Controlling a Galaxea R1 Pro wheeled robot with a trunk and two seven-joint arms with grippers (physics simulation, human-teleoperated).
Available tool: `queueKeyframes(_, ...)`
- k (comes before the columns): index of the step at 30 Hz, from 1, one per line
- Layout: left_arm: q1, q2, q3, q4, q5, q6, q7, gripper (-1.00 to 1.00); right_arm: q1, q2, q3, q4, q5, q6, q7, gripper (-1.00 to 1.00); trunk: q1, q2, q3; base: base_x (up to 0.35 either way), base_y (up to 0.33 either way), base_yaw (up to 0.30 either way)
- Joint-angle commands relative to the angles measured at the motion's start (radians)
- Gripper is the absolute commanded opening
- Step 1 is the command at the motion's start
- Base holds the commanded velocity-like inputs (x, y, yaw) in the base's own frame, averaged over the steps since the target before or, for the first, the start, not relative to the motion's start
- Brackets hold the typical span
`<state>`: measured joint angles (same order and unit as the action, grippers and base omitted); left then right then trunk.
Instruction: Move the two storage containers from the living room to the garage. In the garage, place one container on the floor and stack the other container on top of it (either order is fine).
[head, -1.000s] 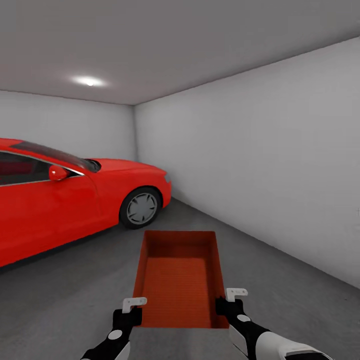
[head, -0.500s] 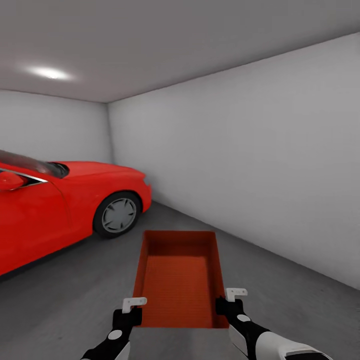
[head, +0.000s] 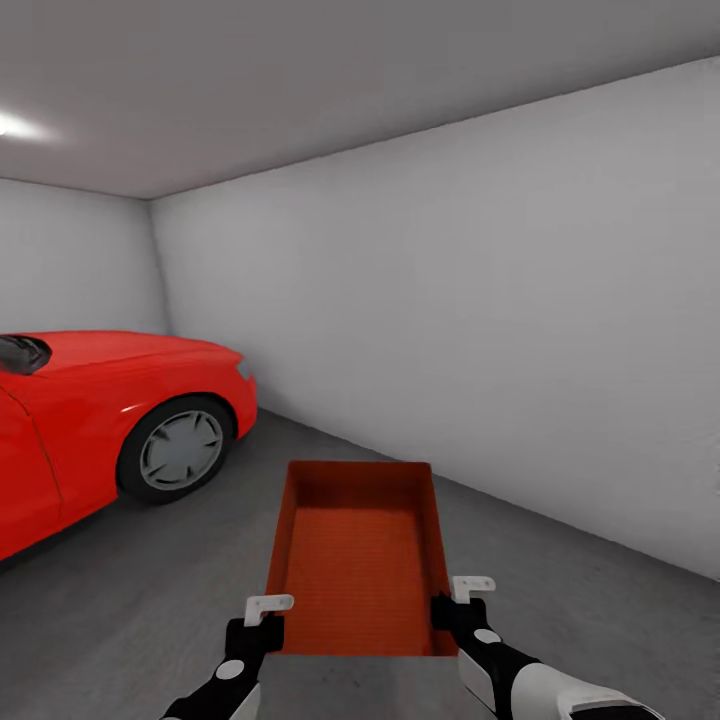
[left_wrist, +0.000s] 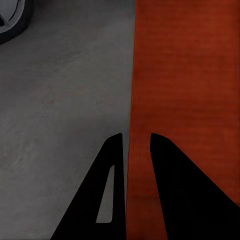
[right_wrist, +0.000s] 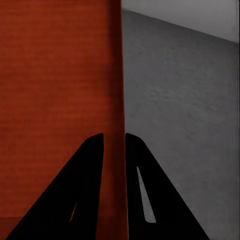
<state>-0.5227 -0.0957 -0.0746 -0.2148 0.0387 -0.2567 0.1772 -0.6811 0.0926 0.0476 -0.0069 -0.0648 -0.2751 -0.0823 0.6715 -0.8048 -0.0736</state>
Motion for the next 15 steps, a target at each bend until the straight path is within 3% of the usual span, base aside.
queueKeyframes(1,0.000,0.001,0.008,0.000,-0.003,0.001,0.002,-1.00,-0.002,-0.011,-0.074,-0.002,-0.016,-0.006,-0.019,-1.00,0.001,-0.001,-0.002,0.321,0.000,-0.274)
queueKeyframes(15,0.000,0.001,0.007,0.000,-0.003,0.001,0.002,-1.00,-0.002,-0.011,-0.074,-0.002,-0.016,-0.006,-0.019,-1.00,0.001,-0.001,-0.002,0.321,0.000,-0.274)
